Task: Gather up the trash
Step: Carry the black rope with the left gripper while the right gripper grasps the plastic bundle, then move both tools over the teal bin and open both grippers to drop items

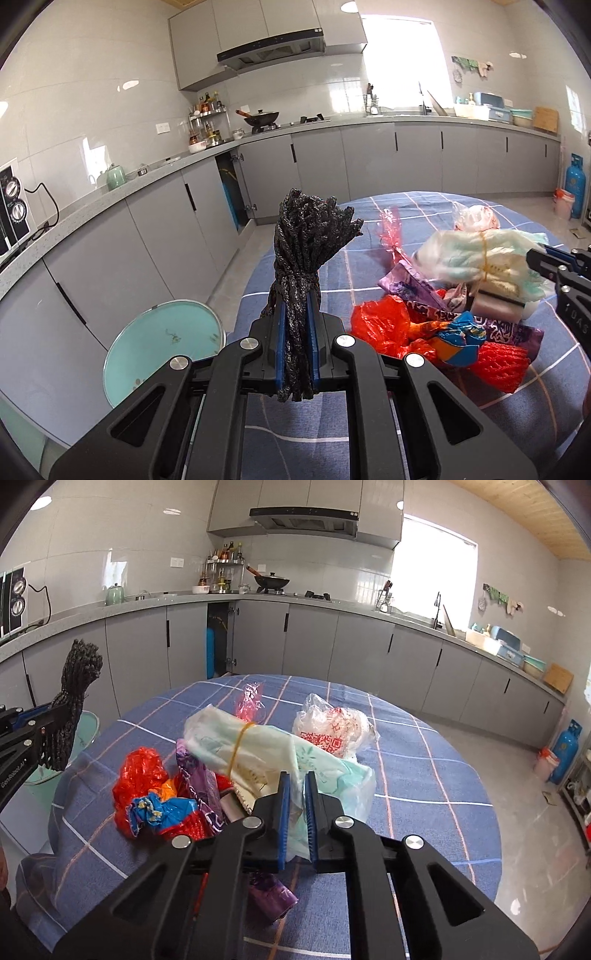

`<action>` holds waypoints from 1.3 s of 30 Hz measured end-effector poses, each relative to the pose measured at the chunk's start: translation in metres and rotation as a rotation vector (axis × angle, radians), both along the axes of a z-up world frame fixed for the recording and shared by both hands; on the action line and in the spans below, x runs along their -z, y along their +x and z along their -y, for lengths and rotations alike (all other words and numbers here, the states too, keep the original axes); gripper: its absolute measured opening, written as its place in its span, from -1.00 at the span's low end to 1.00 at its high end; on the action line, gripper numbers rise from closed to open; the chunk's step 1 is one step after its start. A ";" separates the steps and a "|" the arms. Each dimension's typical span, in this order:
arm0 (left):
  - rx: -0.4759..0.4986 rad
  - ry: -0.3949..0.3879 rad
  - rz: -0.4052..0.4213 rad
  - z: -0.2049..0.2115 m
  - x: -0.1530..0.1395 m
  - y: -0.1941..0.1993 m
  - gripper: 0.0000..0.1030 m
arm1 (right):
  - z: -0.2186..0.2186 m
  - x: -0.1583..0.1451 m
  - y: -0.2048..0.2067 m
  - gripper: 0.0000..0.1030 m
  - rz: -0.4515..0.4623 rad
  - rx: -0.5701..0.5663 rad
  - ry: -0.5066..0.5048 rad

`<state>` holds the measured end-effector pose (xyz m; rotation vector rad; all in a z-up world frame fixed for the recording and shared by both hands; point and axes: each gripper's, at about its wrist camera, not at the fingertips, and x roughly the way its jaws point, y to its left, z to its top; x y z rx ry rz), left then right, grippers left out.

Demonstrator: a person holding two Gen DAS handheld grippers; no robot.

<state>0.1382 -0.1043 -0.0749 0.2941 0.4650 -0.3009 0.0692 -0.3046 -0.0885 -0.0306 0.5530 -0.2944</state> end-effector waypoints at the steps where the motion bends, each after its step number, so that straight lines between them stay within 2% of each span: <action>1: -0.004 0.000 -0.001 0.000 0.000 0.000 -0.78 | -0.001 -0.002 -0.001 -0.86 0.004 -0.001 0.003; 11: -0.088 -0.019 0.009 -0.025 -0.015 0.001 -0.78 | -0.023 -0.026 0.004 -0.88 0.054 -0.037 0.009; 20: -0.200 -0.021 0.018 -0.064 -0.023 0.012 -0.78 | -0.064 -0.042 0.028 -0.88 0.076 -0.146 0.021; 30: -0.329 -0.015 0.023 -0.111 -0.033 0.032 -0.77 | -0.108 -0.046 0.055 -0.88 0.077 -0.245 0.034; 39: -0.435 0.027 0.018 -0.149 -0.029 0.049 -0.77 | -0.144 -0.050 0.079 -0.88 0.078 -0.308 0.017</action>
